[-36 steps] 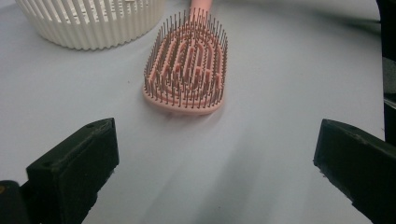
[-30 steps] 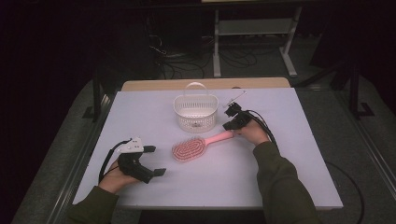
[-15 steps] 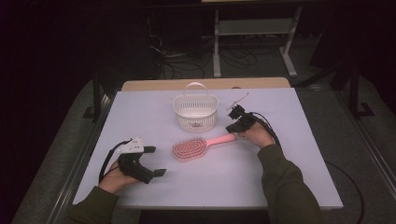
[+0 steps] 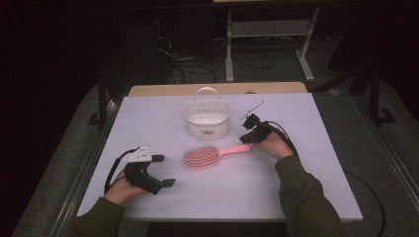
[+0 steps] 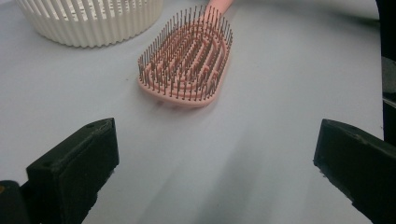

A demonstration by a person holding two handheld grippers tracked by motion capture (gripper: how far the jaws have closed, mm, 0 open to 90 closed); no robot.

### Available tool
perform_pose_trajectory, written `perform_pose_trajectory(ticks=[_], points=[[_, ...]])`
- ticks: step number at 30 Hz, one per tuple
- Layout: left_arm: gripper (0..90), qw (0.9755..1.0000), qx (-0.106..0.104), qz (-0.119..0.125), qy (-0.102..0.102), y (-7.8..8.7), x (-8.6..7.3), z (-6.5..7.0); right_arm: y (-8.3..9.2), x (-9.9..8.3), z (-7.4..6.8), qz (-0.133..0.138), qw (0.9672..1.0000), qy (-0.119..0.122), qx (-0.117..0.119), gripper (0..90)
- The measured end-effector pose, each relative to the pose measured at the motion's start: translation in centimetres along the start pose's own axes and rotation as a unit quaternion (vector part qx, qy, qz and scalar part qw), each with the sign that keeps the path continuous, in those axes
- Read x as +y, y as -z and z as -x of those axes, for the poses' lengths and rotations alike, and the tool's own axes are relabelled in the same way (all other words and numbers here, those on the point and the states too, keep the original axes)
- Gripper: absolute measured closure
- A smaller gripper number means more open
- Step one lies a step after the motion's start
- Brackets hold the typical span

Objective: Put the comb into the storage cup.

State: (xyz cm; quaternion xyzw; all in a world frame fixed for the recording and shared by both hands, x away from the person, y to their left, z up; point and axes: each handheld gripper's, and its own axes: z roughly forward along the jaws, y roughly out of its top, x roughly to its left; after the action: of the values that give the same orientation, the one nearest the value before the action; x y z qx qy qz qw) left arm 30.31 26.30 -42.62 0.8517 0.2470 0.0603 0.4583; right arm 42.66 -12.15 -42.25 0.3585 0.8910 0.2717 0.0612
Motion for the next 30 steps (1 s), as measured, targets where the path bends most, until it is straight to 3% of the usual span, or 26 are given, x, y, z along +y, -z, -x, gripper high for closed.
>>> perform_pose_trajectory(ticks=[19, 30], points=[[0.0, 1.0, 0.0, 0.001, 0.001, 0.1, 0.0, 0.0, 0.5, -0.9, -0.4, -0.007, 0.9999, 0.007, 0.0, 89.5], [0.0, 1.0, 0.001, 0.0, 0.001, 0.1, -0.1, -0.1, 0.9, -1.9, -0.5, 0.005, 1.0, 0.002, 0.002, 89.5]])
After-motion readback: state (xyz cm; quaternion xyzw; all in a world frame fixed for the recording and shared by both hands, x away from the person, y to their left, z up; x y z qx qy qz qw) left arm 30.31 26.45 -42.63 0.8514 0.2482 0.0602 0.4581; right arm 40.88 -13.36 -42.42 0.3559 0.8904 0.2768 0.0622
